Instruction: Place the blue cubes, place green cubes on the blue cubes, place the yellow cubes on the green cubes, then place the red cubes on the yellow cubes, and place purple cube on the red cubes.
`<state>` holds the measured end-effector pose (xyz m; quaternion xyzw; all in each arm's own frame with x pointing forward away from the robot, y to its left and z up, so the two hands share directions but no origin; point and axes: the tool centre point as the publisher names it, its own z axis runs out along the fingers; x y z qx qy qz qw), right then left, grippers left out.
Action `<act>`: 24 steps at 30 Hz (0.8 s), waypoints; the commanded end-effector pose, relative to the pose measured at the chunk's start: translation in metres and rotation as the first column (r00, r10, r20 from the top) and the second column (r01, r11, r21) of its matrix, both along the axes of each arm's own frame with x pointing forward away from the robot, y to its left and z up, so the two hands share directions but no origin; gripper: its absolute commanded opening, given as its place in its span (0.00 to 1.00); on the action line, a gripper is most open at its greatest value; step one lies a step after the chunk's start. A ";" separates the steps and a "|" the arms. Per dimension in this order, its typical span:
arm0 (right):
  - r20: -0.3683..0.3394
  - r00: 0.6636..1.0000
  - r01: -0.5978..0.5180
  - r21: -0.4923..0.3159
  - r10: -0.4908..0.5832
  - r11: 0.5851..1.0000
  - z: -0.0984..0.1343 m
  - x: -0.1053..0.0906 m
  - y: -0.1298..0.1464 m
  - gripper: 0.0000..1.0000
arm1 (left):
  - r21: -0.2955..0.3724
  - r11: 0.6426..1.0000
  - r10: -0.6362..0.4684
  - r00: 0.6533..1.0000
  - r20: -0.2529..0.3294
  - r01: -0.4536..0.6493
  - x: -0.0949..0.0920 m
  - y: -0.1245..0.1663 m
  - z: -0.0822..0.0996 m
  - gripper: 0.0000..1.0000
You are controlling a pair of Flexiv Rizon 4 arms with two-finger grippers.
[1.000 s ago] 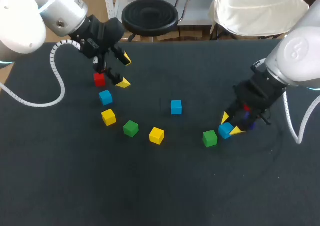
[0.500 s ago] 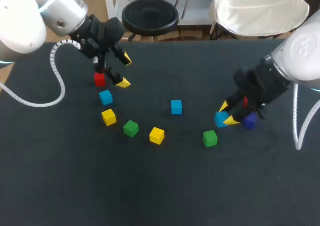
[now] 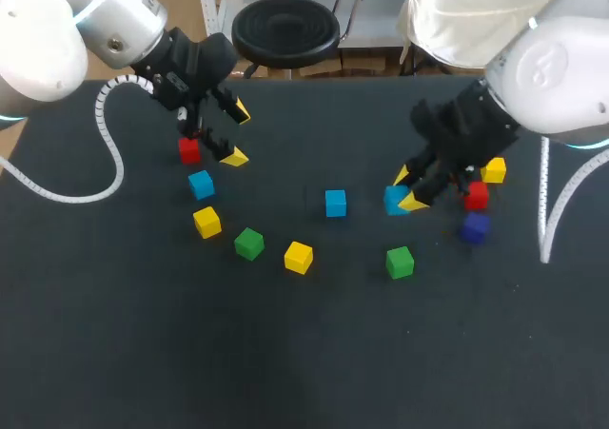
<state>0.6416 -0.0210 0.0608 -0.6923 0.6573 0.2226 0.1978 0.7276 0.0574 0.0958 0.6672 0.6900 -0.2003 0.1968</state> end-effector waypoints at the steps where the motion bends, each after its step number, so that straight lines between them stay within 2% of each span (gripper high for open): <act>1: -0.016 1.000 -0.009 0.002 0.010 1.000 -0.002 0.008 0.003 0.00 | 0.000 1.000 0.000 1.000 0.001 0.000 0.000 0.001 0.000 1.00; 20: -0.016 1.000 -0.009 0.002 0.010 1.000 -0.002 0.008 0.003 0.00 | 0.000 1.000 0.000 1.000 0.001 0.000 0.000 0.001 0.000 1.00; 24: -0.019 1.000 -0.001 0.041 0.002 0.999 -0.008 0.016 0.013 0.00 | 0.000 1.000 0.000 1.000 0.001 0.000 0.000 0.001 0.000 1.00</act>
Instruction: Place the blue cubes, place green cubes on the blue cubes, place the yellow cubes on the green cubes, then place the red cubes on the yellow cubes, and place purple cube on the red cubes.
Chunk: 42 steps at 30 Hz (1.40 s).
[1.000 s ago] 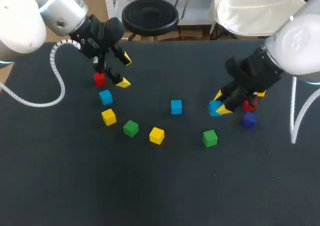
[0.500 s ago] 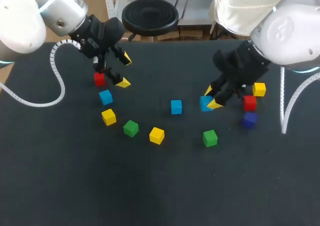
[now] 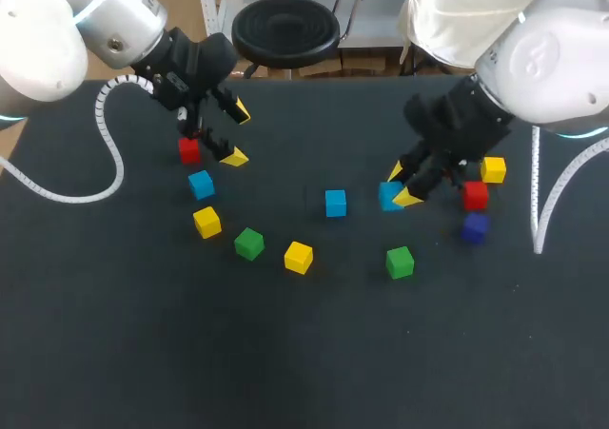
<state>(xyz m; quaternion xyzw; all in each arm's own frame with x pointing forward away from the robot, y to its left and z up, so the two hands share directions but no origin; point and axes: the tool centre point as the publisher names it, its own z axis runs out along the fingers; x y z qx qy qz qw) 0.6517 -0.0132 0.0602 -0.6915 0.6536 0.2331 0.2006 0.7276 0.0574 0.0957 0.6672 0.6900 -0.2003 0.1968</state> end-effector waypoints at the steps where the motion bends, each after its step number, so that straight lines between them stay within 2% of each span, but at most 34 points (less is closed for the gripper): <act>1: -0.009 1.000 0.011 0.039 -0.010 0.999 -0.009 0.006 0.007 0.00 | 0.000 1.000 0.000 1.000 0.001 0.000 0.000 0.000 0.000 1.00; 12: -0.079 0.997 0.016 -0.001 -0.016 1.000 -0.031 0.014 0.016 0.00 | 0.000 1.000 0.000 1.000 0.001 0.000 0.000 0.000 0.000 1.00; 18: -0.069 0.998 0.006 -0.006 -0.007 1.000 -0.041 0.022 0.028 0.00 | 0.000 1.000 0.000 1.000 0.001 0.000 0.000 0.000 0.000 1.00; 24: -0.049 0.999 0.003 0.006 -0.003 1.000 -0.054 0.028 0.023 0.00 | 0.000 1.000 0.000 1.000 0.001 0.000 0.000 0.000 0.000 1.00; 42: -0.018 0.999 0.033 -0.002 -0.033 0.999 -0.061 0.030 0.029 0.00 | 0.000 1.000 0.000 1.000 0.001 0.000 0.000 0.000 0.000 1.00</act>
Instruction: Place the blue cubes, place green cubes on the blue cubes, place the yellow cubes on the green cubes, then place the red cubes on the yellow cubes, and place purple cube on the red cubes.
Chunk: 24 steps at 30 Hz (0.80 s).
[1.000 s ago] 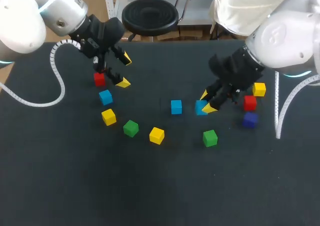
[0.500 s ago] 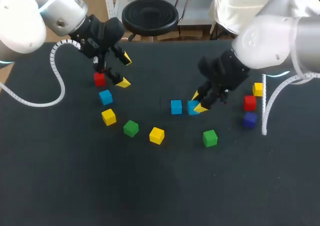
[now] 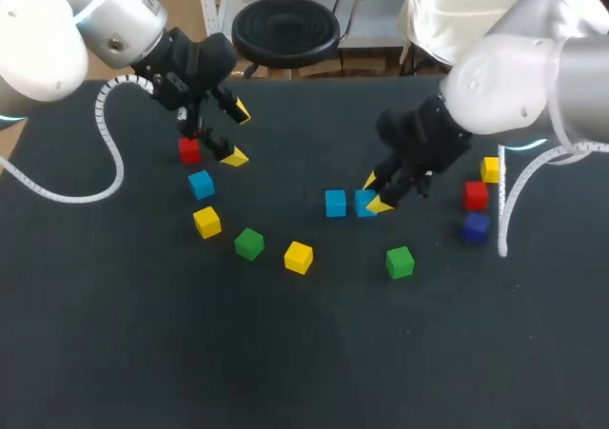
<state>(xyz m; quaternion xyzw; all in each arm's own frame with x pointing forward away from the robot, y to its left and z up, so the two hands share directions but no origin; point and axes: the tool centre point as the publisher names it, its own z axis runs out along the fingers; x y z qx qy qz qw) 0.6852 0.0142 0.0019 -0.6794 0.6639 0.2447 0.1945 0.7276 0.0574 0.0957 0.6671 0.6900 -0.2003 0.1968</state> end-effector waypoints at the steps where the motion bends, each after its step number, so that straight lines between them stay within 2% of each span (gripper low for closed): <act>1: 0.016 1.000 0.019 -0.021 -0.018 1.000 -0.003 -0.004 0.002 0.00 | 0.000 1.000 0.000 1.000 0.001 0.000 0.000 0.000 0.000 1.00; 24: 0.030 0.999 0.024 -0.015 -0.024 1.000 -0.010 0.000 0.003 0.00 | 0.000 1.000 0.000 1.000 0.001 0.000 0.000 0.000 0.000 1.00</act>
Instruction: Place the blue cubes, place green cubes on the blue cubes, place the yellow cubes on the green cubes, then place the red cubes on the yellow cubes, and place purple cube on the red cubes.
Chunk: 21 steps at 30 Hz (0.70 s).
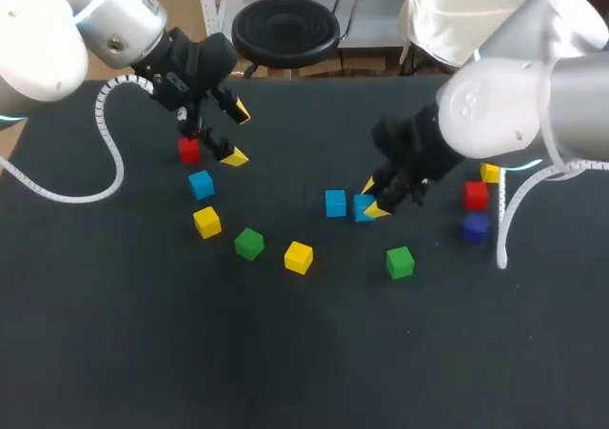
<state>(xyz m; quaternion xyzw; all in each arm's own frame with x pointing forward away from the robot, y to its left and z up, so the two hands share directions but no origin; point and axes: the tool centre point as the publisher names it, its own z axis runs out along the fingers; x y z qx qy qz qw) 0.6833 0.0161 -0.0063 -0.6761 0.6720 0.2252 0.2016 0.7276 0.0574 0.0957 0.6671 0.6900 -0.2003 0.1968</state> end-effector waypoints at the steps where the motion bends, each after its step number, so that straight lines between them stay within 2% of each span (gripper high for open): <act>1: -0.002 1.000 -0.004 0.004 0.004 1.000 -0.002 0.002 0.001 0.00 | 0.000 1.000 0.000 1.000 0.001 0.000 0.000 0.000 0.000 1.00; 21: 0.009 1.000 -0.012 -0.006 0.012 1.000 -0.003 0.014 0.002 0.00 | 0.000 1.000 0.000 1.000 0.001 0.000 0.000 0.000 0.000 1.00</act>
